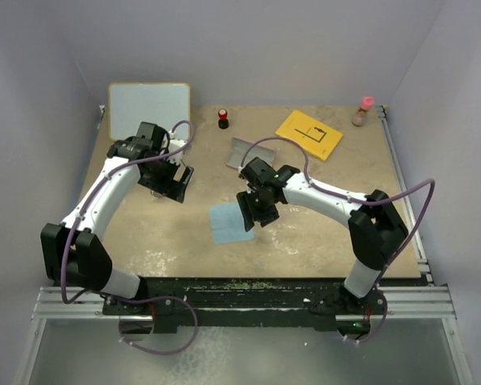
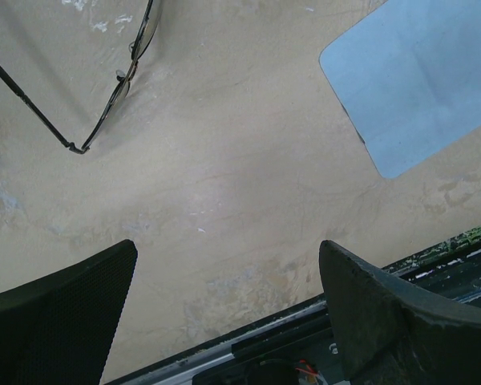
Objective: Organize the sunglasses
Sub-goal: Fold the glasses cleaning cloth at the center of the board.
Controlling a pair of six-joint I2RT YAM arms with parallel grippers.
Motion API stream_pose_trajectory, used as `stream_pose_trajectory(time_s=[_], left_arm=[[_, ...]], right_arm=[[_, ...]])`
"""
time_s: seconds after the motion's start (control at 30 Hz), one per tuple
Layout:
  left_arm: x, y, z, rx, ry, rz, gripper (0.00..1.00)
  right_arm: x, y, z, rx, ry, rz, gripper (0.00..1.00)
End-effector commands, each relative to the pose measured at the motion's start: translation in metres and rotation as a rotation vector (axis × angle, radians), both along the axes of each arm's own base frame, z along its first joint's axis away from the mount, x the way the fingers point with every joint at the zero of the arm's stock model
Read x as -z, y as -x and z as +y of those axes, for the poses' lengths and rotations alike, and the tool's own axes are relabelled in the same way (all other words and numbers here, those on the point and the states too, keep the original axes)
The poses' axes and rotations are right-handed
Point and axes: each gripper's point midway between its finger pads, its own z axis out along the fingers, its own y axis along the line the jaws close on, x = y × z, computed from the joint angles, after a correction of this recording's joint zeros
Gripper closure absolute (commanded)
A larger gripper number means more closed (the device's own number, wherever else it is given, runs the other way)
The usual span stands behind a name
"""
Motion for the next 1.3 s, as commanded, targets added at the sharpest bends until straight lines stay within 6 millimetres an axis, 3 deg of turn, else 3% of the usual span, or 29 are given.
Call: stream_pose_trajectory(time_s=[0.0, 0.57, 1.07, 1.27], left_arm=[[-0.006, -0.008, -0.001, -0.012, 0.009, -0.039, 0.02], [-0.014, -0.018, -0.018, 0.023, 0.082, -0.029, 0.02], [-0.013, -0.014, -0.02, 0.026, 0.098, -0.023, 0.02], [-0.013, -0.014, -0.02, 0.029, 0.103, -0.026, 0.02]], right_arm=[[0.002, -0.001, 0.009, -0.083, 0.009, -0.021, 0.43], [0.056, 0.017, 0.012, -0.141, 0.042, 0.058, 0.47], [0.085, 0.018, 0.01, -0.041, 0.1, 0.085, 0.53], [0.106, 0.026, -0.007, 0.032, 0.192, 0.122, 0.59]])
